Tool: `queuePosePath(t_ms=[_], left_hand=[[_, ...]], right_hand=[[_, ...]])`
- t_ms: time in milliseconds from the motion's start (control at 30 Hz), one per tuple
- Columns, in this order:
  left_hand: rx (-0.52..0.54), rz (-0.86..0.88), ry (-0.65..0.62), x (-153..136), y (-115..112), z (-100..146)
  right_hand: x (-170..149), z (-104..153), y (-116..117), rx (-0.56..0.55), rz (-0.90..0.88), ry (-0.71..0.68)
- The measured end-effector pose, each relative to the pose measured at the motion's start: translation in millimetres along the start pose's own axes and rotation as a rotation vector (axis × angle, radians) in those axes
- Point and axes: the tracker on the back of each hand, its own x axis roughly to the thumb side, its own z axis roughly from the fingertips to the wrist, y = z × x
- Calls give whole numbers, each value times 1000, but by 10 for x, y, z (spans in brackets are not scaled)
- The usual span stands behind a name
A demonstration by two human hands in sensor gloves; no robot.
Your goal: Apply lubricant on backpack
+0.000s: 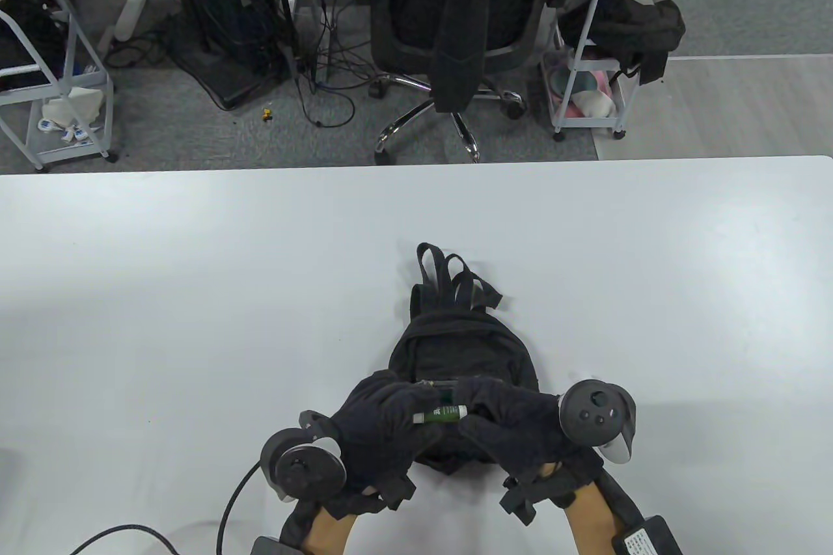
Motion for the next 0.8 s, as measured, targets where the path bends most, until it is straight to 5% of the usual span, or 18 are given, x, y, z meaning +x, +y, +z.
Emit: queuePosePath(t_ms=[233,567,800], left_hand=[[-9,-48,8,-4,-1,-6],[-82,35,43,-5,-53,-31],[-102,138,89,-48,-81,-24]], right_hand=[[0,26,-29,-99,76,43],[-2,-6,129,-29,215,73],[-27,-17,183,23,148,81]])
